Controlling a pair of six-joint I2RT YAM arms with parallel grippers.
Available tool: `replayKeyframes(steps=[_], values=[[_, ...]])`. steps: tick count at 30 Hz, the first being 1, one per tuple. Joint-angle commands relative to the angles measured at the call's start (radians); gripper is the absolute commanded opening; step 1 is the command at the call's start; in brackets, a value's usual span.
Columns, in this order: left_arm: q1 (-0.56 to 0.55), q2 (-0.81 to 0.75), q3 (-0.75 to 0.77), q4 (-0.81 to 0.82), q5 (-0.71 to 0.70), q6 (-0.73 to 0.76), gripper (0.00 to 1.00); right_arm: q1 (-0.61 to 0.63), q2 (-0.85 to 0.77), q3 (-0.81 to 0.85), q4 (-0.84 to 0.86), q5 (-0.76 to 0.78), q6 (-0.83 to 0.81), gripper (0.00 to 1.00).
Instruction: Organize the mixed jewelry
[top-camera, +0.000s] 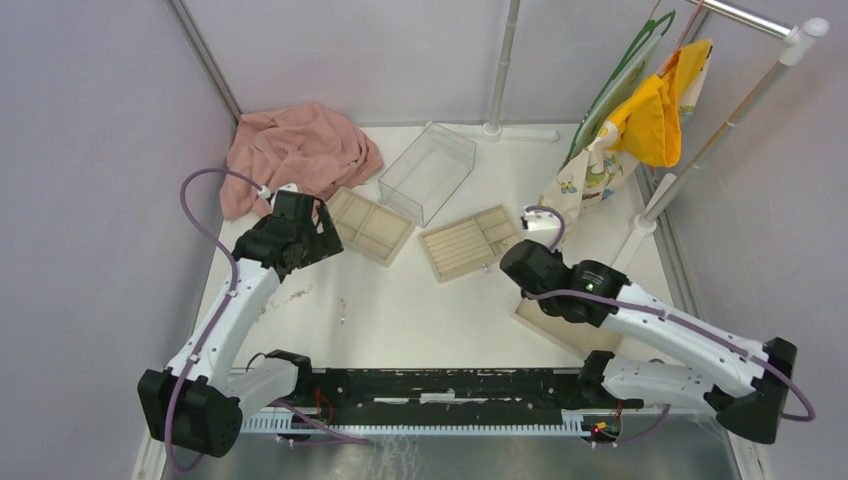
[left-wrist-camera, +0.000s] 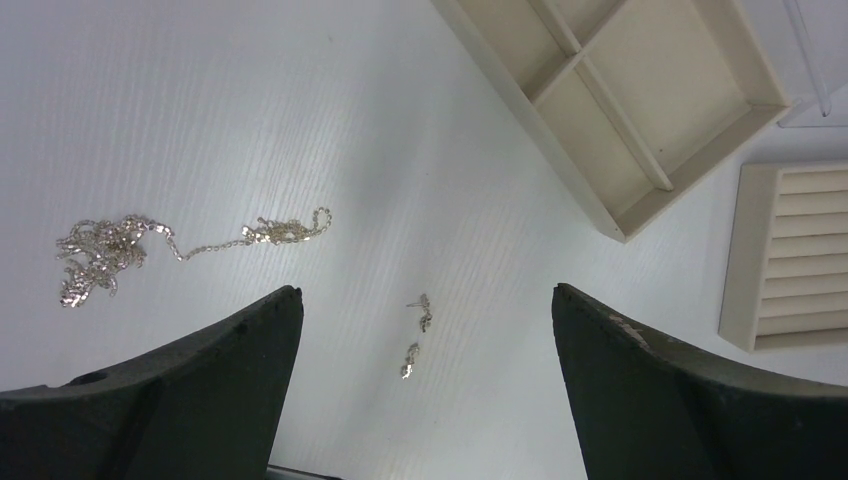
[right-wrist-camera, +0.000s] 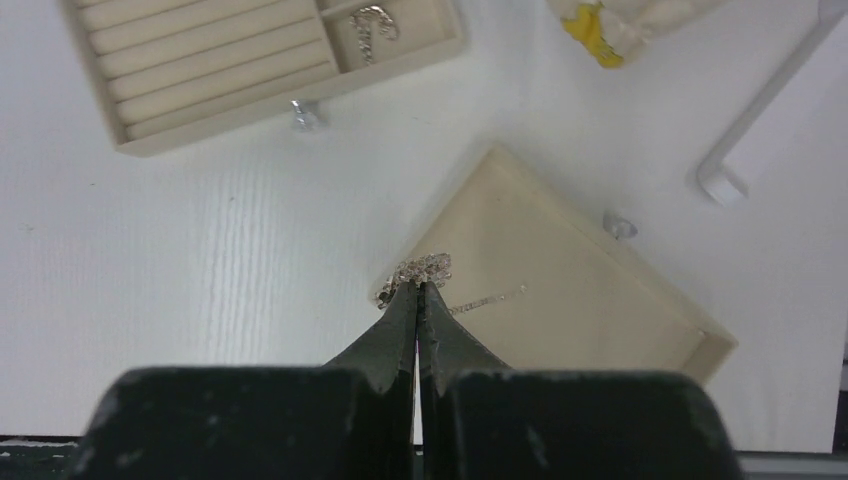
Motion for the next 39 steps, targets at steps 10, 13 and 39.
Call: replayKeyframes(steps=[10, 13, 39], values=[[0.005, 0.014, 0.009, 0.054, 0.013, 0.040, 1.00, -0.144, -0.220, -0.236, -0.059, 0.019, 0.175, 0.00], [0.005, 0.019, 0.009, 0.047, 0.015, 0.037, 1.00, -0.163, -0.215, -0.275, -0.028, 0.013, 0.161, 0.00], [0.390, 0.167, 0.012, -0.126, -0.040, -0.072, 0.95, -0.166, 0.213, 0.029, 0.467, -0.261, -0.359, 0.63]])
